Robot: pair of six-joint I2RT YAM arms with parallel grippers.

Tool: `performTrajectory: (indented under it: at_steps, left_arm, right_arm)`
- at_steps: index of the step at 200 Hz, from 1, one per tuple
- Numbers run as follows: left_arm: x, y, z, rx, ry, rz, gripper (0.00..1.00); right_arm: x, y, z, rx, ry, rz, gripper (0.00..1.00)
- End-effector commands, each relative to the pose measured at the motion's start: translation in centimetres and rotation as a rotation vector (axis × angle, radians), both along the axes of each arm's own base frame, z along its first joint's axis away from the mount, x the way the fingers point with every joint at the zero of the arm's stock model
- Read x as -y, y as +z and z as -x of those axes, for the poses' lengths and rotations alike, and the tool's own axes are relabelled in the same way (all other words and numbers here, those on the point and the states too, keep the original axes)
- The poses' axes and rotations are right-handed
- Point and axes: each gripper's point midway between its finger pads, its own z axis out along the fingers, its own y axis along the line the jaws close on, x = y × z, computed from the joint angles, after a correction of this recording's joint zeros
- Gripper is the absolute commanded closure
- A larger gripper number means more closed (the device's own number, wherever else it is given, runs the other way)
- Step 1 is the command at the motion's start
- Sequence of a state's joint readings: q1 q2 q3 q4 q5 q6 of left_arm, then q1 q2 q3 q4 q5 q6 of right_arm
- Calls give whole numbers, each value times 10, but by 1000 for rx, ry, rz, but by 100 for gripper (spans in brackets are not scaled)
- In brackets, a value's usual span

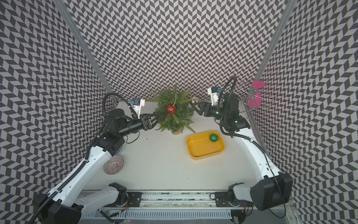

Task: Decorate the small christmas tree with ornaments
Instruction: Hang an ornament on the christmas tree, then pick up an ornament from the container.

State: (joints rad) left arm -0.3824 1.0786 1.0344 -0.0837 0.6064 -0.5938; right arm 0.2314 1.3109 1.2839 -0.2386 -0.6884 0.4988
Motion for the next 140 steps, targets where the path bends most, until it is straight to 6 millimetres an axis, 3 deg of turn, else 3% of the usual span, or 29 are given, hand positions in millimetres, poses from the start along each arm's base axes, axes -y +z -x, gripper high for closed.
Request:
performTrajectory:
  at_steps: [1,64,140]
  left_arm:
    - [-3,7,10,46,-18,-4,38]
    - [1,-9,26,66,-38,-65,36]
    - [27,-45,49,111,-79,-225,35]
  right_arm:
    - [6,6,5,38,-19,8,34]
    - [20,-13,22,4,-73,47,35]
    - [58,-74,37,-128,-236,148,35]
